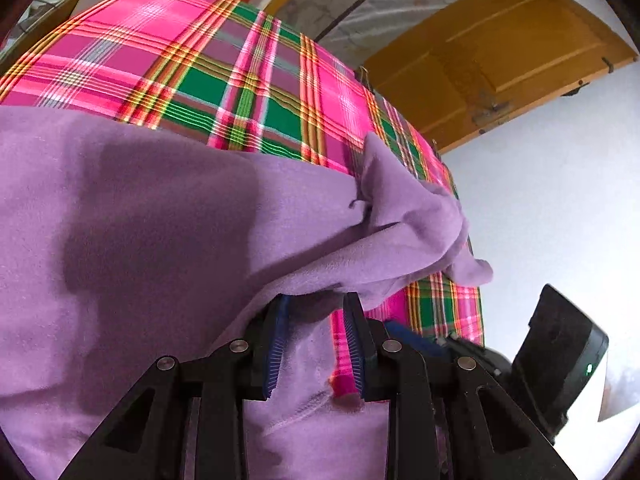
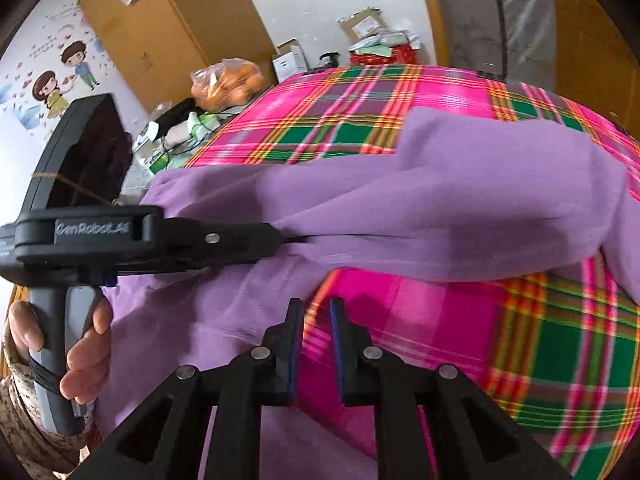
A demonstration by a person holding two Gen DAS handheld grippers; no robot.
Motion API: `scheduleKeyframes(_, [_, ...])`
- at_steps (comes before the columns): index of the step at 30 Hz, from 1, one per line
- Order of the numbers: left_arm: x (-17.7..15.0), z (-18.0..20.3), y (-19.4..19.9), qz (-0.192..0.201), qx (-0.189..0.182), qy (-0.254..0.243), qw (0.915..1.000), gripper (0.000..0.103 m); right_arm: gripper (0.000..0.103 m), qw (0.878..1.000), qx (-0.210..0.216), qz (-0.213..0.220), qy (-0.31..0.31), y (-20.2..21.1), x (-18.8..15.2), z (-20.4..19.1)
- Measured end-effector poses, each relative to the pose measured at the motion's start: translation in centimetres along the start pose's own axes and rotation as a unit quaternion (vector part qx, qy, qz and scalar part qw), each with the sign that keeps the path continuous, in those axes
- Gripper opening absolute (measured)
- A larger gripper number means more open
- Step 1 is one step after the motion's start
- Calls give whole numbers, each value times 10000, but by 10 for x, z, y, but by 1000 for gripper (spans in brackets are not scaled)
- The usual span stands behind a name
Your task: Fold clothes
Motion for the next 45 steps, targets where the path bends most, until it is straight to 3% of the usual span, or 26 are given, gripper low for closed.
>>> scheduleKeyframes(5, [0, -2, -2, -25, -61, 70, 10000, 29, 32, 10000, 56, -29, 64, -13, 3, -15])
scheduleKeyframes(7, [0, -3, -3, -34, -85, 99, 9999, 29, 33, 9999, 14, -14, 139, -15, 5, -20])
scheduleKeyframes(10, [0, -5, -4, -49, -122, 141, 9998, 29, 26, 9992, -249, 43, 299, -17, 6, -22])
scheduleKeyframes(11, [0, -5, -4, -55, -144, 157, 9998, 29, 17, 9987, -365, 37, 345, -18, 6, -22])
scheduleKeyframes(16, [1, -6, -5, -69, -204, 209, 9996, 29, 3, 9981, -427, -5, 452, -18, 6, -24])
scheduleKeyframes(25, [0, -5, -5, -109, -202, 256, 9994, 29, 2, 9979, -23, 603, 216, 30, -1, -31])
scheduleKeyframes(31, [-5, -2, -6, -155, -149, 149, 9997, 29, 2, 9984, 3, 373, 418, 22, -22, -44])
scheduleKeyframes(34, [-7, 1, -6, -115, -24, 5, 9999, 29, 2, 9987, 224, 371, 269, 28, -23, -40])
scheduleKeyframes(39, [-13, 11, -5, -76, 254, -386, 9989, 29, 4, 9986, 216, 468, 84, 45, -30, -24])
scheduleKeyframes(45, [-33, 42, 5, 126, 589, -1386, 9885, 31, 4, 9974, 40, 603, -386, 66, -44, 9])
Point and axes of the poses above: each gripper's, at about its wrist camera, not at the fingertips, and y roughly against the way its jaws point, z to its right, x to its top, the point moved 7 cm from there along -y, roughly the way its jaws point, and after that the axes turned 8 degrees about y, right-handed, at the moved point
